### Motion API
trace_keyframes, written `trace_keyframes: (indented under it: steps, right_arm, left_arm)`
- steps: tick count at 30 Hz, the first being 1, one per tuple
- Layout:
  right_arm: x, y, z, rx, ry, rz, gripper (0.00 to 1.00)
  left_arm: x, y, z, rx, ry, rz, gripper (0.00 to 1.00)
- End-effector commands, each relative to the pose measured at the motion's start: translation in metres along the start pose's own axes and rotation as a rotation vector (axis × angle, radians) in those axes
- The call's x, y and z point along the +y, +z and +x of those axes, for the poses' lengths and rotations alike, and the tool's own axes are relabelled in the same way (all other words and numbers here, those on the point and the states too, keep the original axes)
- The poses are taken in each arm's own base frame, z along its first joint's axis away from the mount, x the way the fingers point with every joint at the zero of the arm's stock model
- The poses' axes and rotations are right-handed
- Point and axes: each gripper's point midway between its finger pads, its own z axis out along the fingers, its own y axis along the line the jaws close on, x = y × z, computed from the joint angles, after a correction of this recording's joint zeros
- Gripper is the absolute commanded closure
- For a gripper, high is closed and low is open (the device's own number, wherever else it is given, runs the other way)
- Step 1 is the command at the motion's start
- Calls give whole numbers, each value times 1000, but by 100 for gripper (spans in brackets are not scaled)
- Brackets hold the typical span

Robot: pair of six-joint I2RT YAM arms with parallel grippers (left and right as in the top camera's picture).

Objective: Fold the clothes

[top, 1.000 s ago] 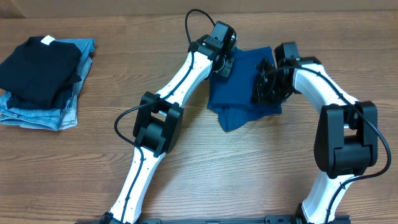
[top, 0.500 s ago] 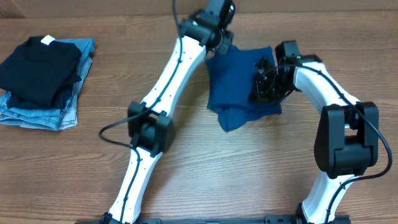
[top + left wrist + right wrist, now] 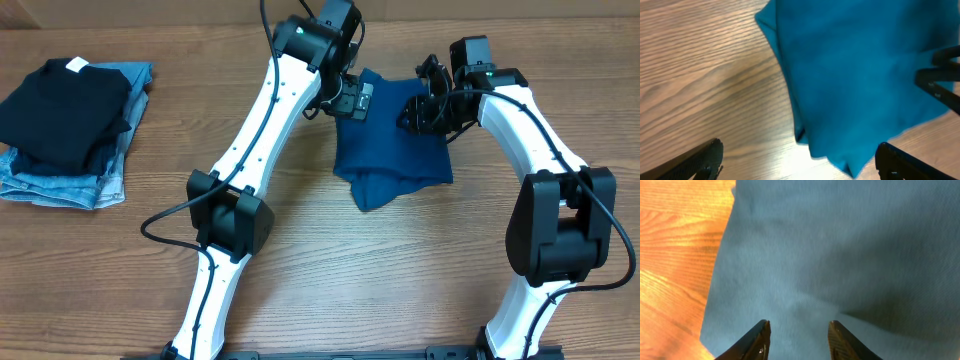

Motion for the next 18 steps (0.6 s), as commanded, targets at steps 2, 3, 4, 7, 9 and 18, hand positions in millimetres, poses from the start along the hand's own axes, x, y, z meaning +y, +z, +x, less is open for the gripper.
trace_keyframes:
  steps: [2, 3, 4, 7, 9, 18]
  right_arm:
    - [7, -13, -16, -58, -35, 5, 57]
    - [8, -12, -15, -59, -39, 5, 58]
    - [8, -10, -16, -62, -49, 6, 62]
    - [2, -3, -16, -82, -57, 23, 80]
    - [-2, 5, -14, -96, -63, 23, 85]
    - [-29, 47, 19, -65, -47, 64, 96]
  left_arm:
    - [8, 42, 6, 41, -116, 8, 0]
    - [8, 48, 6, 43, -120, 15, 0]
    - [8, 56, 7, 42, -126, 20, 0]
    - [0, 73, 6, 39, -131, 76, 0]
    - [-7, 88, 4, 25, -127, 132, 0]
    - [-4, 116, 7, 5, -149, 136, 0]
